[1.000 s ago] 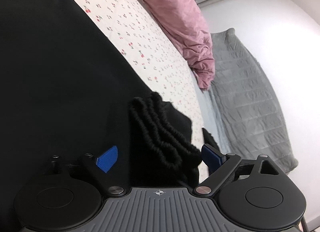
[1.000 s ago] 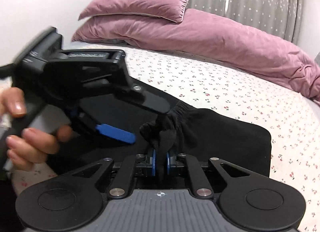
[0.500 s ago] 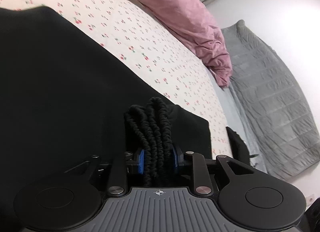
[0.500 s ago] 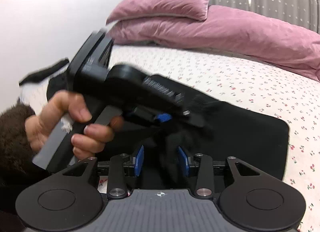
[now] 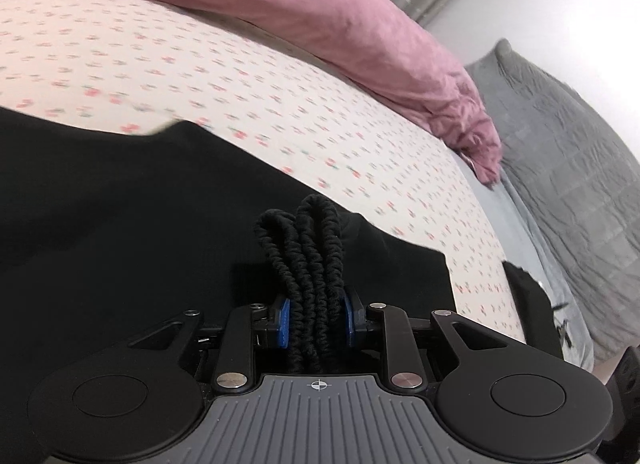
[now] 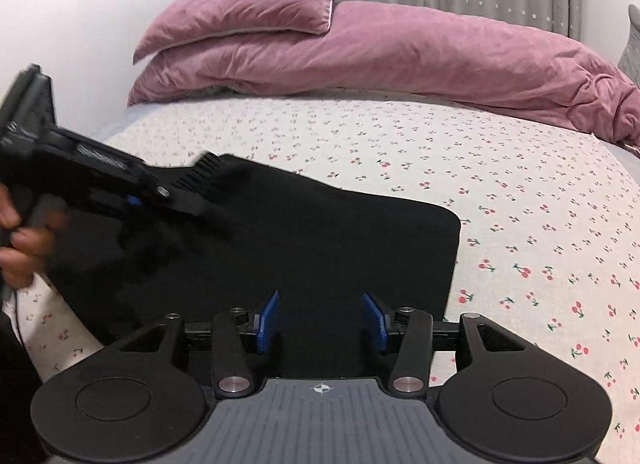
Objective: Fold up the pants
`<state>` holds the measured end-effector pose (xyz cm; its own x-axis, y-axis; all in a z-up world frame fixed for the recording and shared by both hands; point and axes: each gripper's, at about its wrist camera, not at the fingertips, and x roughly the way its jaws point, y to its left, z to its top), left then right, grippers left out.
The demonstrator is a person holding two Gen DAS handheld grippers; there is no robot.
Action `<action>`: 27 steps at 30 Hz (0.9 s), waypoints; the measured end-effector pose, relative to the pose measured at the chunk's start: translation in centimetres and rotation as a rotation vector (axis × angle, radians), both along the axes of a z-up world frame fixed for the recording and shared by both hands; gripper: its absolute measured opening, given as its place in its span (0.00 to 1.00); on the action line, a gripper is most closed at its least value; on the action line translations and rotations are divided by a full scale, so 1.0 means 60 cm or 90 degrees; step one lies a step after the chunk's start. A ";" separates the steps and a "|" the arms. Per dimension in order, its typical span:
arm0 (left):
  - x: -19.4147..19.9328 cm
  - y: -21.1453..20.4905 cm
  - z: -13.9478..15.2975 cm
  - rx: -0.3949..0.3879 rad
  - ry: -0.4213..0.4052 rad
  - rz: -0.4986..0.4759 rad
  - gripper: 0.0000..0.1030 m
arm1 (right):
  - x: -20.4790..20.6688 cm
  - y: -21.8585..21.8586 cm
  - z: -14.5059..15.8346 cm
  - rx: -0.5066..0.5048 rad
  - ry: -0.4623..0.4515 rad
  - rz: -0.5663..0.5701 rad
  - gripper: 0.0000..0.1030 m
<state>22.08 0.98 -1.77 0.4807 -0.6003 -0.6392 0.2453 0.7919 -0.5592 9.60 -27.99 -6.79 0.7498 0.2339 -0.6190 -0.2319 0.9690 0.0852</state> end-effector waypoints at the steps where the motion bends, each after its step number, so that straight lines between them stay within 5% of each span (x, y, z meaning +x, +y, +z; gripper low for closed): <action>1: 0.001 0.010 0.002 -0.002 -0.001 0.007 0.22 | 0.001 0.010 -0.001 -0.005 0.000 0.005 0.46; 15: 0.003 0.222 0.012 -0.006 -0.008 0.106 0.22 | 0.044 0.107 -0.010 -0.030 0.008 0.066 0.55; 27: 0.003 0.332 0.010 0.002 -0.020 0.190 0.22 | 0.056 0.149 -0.019 -0.042 0.008 0.103 0.59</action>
